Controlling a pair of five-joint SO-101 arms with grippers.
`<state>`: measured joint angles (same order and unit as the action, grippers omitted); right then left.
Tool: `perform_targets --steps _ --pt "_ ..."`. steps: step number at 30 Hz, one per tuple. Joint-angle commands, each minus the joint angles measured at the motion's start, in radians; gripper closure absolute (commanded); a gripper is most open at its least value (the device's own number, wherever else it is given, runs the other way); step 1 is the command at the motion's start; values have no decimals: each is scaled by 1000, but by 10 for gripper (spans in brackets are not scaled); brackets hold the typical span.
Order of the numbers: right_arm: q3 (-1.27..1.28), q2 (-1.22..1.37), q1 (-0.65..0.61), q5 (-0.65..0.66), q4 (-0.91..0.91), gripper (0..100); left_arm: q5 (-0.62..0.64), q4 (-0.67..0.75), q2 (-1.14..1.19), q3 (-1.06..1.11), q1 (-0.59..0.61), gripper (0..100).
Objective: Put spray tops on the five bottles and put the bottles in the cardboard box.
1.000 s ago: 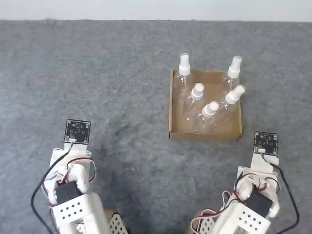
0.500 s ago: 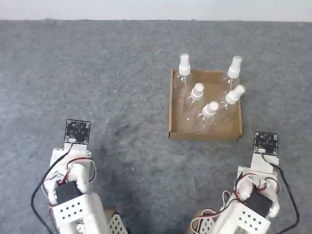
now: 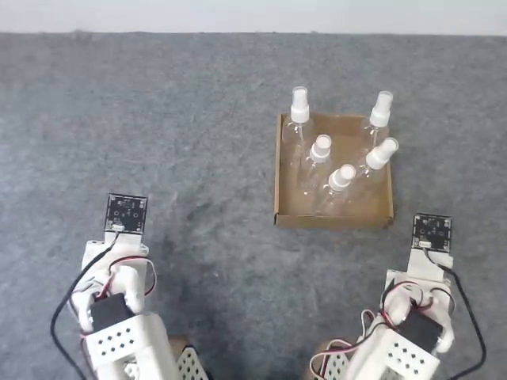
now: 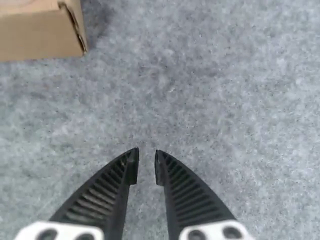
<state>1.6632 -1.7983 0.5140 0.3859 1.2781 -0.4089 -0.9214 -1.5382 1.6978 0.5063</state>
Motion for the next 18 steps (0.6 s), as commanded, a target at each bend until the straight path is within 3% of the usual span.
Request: perform_targets --steps 1,10,16,18 --pt "21 -15 5 11 -10 992 -8 -5 -12 -5 2 974" --pt "21 -15 5 11 -10 992 -8 -9 -18 -5 -5 974" --pt "21 -16 5 11 -10 992 -8 -6 -301 -12 -37 974" --pt "21 -16 5 9 -10 992 -8 -34 -299 -13 -61 974"
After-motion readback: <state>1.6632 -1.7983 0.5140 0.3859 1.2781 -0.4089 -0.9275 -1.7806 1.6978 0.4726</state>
